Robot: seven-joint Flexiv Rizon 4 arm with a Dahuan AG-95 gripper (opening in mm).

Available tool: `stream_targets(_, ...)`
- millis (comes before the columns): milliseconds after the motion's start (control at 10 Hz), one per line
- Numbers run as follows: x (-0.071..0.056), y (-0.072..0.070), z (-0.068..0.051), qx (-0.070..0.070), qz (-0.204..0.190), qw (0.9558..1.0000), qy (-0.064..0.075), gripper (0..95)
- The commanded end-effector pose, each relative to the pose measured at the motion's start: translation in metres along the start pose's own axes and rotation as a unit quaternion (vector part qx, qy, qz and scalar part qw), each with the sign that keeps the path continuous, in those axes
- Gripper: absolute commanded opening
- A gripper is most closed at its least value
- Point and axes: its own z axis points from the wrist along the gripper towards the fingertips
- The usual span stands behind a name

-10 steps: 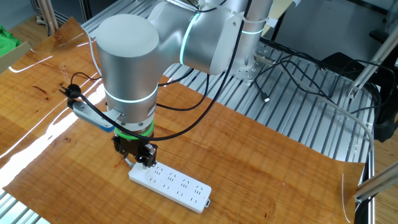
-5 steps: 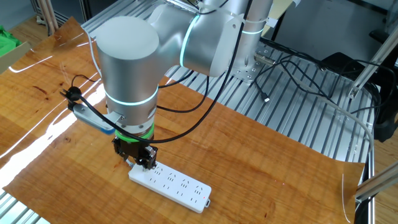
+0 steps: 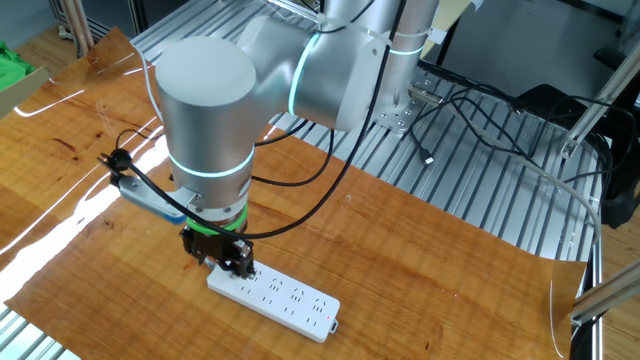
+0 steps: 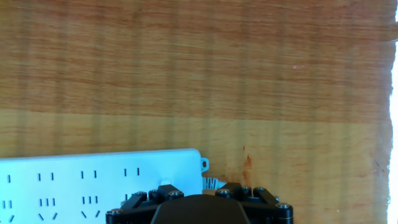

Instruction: Turn off the power strip by pressing the button

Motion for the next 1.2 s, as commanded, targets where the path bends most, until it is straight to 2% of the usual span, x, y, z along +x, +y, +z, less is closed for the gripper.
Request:
stream_targets(100,0.001,0.0,0.001,0.005,0.0,1.0,-0.001,57.0)
stream_targets(200,0.002,-0.001,-0.001,0.005,0.007,0.9999,0.006,57.0)
stream_targets(400,0.007,-0.003,-0.006,0.006,0.008,0.9999,0.008,57.0)
stream_targets(700,0.01,-0.007,-0.012,0.007,0.007,0.9999,0.008,57.0)
stream_targets(1200,0.01,-0.008,-0.014,0.007,0.006,0.9999,0.008,57.0)
